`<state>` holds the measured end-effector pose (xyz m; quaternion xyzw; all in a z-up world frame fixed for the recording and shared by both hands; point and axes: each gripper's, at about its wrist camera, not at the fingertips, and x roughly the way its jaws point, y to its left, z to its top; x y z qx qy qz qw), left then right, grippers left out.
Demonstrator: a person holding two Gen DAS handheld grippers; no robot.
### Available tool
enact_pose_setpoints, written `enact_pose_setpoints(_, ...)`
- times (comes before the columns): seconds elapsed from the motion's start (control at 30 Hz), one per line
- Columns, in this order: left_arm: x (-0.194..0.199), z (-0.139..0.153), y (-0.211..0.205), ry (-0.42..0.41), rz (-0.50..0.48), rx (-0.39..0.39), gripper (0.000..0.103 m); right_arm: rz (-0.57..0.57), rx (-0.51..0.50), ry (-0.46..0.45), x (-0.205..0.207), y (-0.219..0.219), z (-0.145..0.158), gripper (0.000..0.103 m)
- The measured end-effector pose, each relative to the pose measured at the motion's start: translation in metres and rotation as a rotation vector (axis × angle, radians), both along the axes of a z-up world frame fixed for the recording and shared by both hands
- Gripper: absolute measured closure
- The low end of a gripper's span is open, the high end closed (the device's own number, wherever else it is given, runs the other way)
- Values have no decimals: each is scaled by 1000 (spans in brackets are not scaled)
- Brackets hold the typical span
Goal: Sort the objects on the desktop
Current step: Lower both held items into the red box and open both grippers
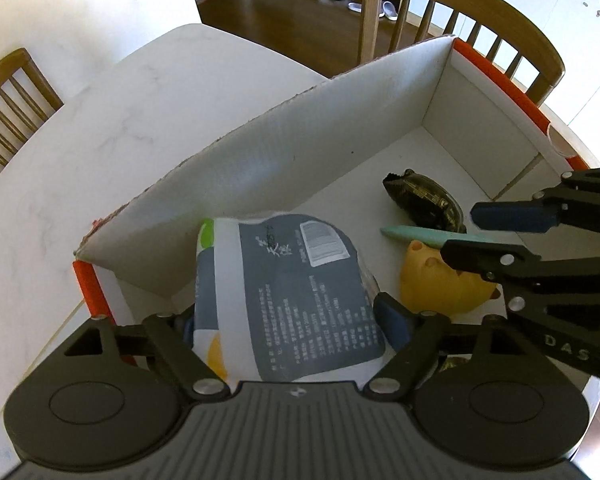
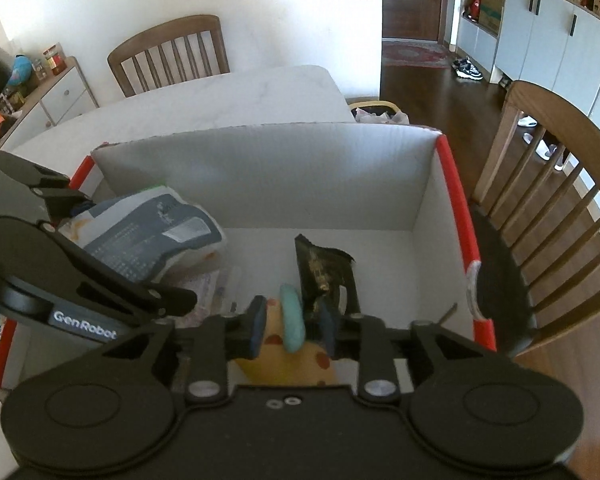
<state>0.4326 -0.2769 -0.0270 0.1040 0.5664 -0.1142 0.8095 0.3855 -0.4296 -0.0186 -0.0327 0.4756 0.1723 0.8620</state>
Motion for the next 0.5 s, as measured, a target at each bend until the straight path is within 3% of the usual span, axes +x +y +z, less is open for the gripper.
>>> enact_pose_setpoints(0.5, -31, 28, 21, -53, 18, -63, 11, 49, 10, -36, -23, -5, 23, 57)
